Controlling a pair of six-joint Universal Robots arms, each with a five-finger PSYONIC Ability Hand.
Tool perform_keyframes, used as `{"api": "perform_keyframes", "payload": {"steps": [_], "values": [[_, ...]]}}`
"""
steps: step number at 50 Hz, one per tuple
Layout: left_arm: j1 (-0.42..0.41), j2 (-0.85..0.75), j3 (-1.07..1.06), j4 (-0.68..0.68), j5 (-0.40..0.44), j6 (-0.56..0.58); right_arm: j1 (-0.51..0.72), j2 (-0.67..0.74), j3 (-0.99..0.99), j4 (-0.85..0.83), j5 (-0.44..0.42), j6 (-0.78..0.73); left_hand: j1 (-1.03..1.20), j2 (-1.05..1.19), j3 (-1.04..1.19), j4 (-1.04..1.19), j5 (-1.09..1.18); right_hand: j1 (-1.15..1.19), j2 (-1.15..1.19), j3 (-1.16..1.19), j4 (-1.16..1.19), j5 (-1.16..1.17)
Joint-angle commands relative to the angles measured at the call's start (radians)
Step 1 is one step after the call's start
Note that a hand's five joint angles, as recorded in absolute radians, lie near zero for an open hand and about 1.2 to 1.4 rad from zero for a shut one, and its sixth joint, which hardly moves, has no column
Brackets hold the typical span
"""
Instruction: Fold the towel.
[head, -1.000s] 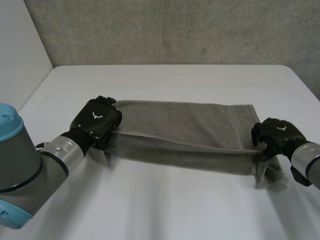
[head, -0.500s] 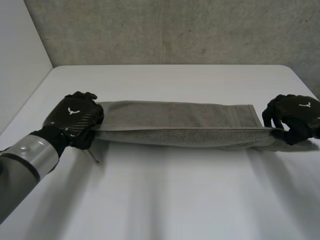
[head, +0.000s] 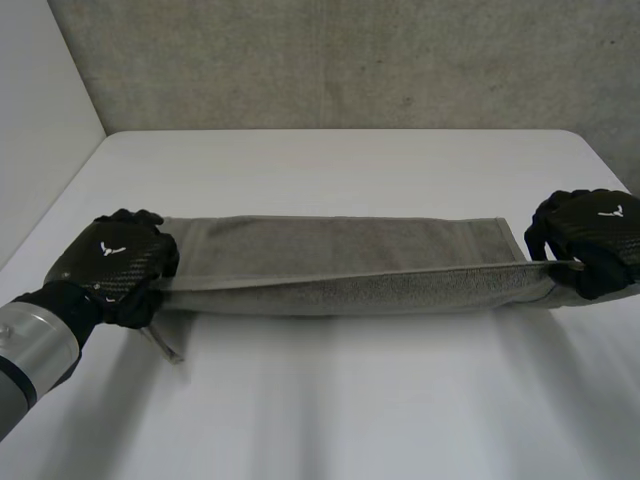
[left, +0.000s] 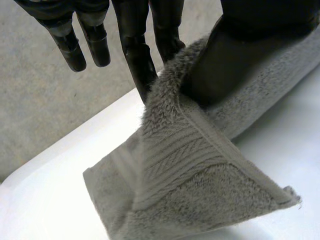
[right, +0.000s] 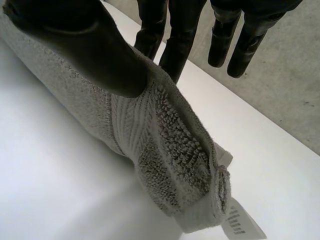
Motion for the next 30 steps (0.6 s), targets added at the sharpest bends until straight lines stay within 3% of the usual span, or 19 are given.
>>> {"api": "perform_keyframes", "payload": {"steps": [1,15,20,30], "values": [[0.038,-0.117,-0.003,0.025,-0.001,0.0,0.004,0.038,0.034,-0.038,-0.001,-0.002,-0.089,-0.073,-0.051,-0.059,-0.084,0.08,0.071,-0.043,-0.076,0.057],[0.024,-0.299,0.007,0.118,-0.025,0.003,0.033,0.117,0.066,-0.09,0.003,0.0,-0.248,-0.231,-0.051,-0.059,-0.243,0.08,0.071,-0.043,-0.076,0.057],[0.027,-0.302,0.005,0.119,-0.064,0.003,0.031,0.122,0.075,-0.093,0.003,0.0,-0.388,-0.372,-0.051,-0.059,-0.383,0.08,0.071,-0.043,-0.076,0.057],[0.061,-0.244,-0.027,0.089,-0.072,0.05,0.013,0.102,0.075,-0.084,0.009,0.0,-0.365,-0.349,-0.051,-0.059,-0.36,0.08,0.071,-0.043,-0.076,0.057]]}}
